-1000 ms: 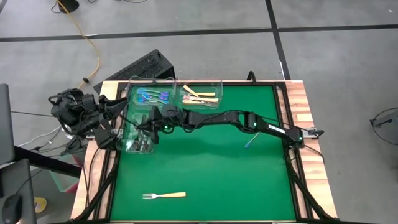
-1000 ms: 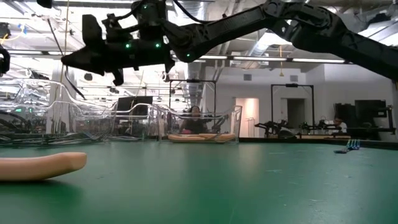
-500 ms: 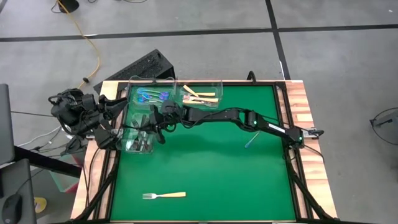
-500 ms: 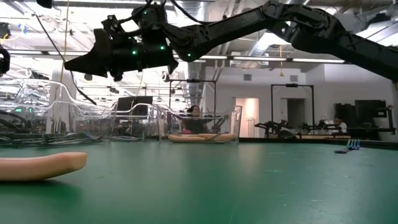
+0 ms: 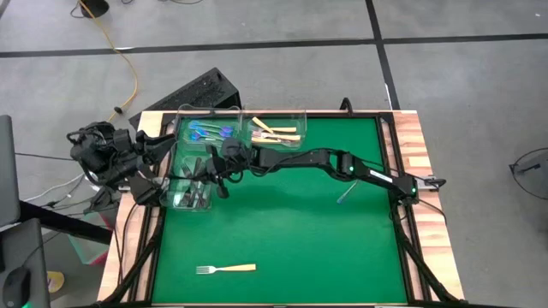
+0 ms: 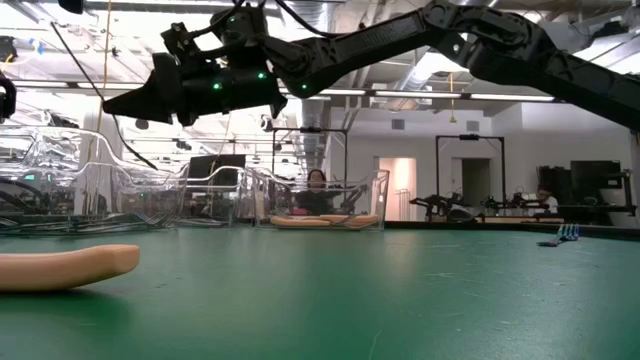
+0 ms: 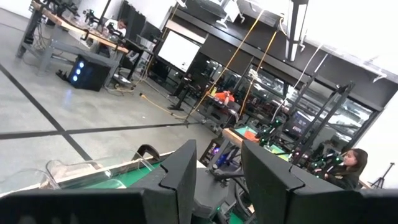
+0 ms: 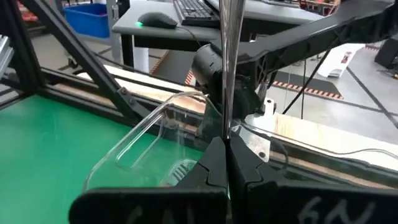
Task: Sort silverware by color (type)
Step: Put the black fork into the middle left transparent bin, then put the iridescent fork into the top left transparent bin
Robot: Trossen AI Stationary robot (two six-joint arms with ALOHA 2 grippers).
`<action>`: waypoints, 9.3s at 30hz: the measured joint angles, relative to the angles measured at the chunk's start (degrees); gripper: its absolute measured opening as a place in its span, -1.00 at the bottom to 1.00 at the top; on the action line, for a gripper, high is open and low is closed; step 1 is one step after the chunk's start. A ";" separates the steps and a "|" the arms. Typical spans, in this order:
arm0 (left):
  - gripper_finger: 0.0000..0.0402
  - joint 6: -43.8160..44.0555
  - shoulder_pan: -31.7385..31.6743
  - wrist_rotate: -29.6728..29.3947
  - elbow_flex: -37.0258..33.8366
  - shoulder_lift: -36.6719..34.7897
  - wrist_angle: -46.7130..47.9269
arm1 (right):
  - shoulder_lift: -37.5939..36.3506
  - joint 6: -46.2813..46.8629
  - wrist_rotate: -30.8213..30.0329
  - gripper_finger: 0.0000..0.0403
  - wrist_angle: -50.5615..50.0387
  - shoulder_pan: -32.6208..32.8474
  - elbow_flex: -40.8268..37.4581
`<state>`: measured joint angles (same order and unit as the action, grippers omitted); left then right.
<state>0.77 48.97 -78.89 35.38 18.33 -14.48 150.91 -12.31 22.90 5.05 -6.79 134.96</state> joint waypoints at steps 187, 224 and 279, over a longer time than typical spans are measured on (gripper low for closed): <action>-0.44 0.81 0.11 -3.26 0.02 0.04 -5.90 | -71.39 54.25 -52.57 -0.46 -95.04 16.17 -21.56; -0.44 24.53 14.19 6.52 0.02 -15.54 20.22 | -59.75 78.20 -40.57 -0.46 -60.75 25.63 -49.20; -0.44 41.63 14.16 11.90 1.84 -15.37 46.09 | -27.07 37.82 -32.20 -0.46 -30.63 28.97 -26.01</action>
<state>42.40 63.13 -66.99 37.21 2.96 31.61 123.84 25.52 -9.30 -25.59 22.18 108.95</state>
